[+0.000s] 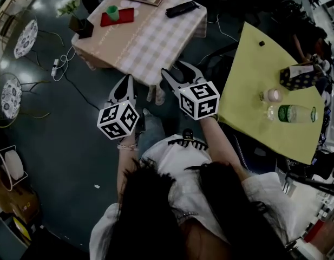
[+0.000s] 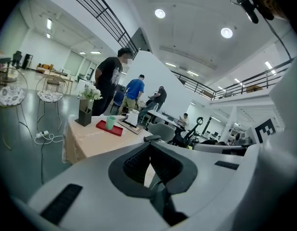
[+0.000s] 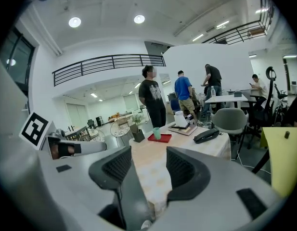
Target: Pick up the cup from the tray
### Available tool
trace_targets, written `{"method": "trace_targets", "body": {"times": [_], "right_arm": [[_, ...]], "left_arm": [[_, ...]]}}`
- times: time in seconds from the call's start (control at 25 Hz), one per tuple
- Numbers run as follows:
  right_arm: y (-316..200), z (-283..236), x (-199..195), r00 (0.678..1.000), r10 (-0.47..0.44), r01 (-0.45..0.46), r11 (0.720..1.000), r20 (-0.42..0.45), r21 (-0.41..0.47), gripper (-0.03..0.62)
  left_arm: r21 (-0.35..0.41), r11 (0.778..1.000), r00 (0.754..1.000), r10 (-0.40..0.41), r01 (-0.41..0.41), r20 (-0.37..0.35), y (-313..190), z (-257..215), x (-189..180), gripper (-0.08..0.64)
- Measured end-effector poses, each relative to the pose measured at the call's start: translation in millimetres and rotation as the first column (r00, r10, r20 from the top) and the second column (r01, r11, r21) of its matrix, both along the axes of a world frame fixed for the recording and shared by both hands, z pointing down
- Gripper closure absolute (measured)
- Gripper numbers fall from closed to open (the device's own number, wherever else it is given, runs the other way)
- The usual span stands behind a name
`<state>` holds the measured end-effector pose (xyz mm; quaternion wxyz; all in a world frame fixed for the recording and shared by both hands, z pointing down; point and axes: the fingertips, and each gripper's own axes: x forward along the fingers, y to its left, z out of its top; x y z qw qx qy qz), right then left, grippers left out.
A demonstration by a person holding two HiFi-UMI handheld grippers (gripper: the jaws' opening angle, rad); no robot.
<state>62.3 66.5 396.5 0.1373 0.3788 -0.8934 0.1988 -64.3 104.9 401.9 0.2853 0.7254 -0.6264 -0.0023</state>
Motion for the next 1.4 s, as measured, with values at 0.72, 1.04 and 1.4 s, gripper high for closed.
{"method": "trace_targets", "body": {"times": [0.72, 1.04, 1.4], "right_arm": [[-127.3, -10.0, -113.4, 1.0, 0.028, -0.028, 1.0, 0.005, 0.014, 0.31], [-178.7, 0.7, -151.6, 0.994, -0.082, 0.084, 0.996, -0.065, 0.019, 0.252], [-260.9, 29.3, -198.6, 0.975, -0.197, 0.195, 0.98, -0.1, -0.03, 0.23]], "left_arm": [[0.021, 0.999, 0.999, 0.049, -0.05, 0.019, -125.9, -13.8, -110.4, 0.551], [-0.014, 0.999, 0.999, -0.032, 0.033, 0.013, -168.5, 5.1, -137.0, 0.551], [-0.052, 0.986, 0.987, -0.158, 0.159, 0.026, -231.9, 21.1, -167.7, 0.551]]}}
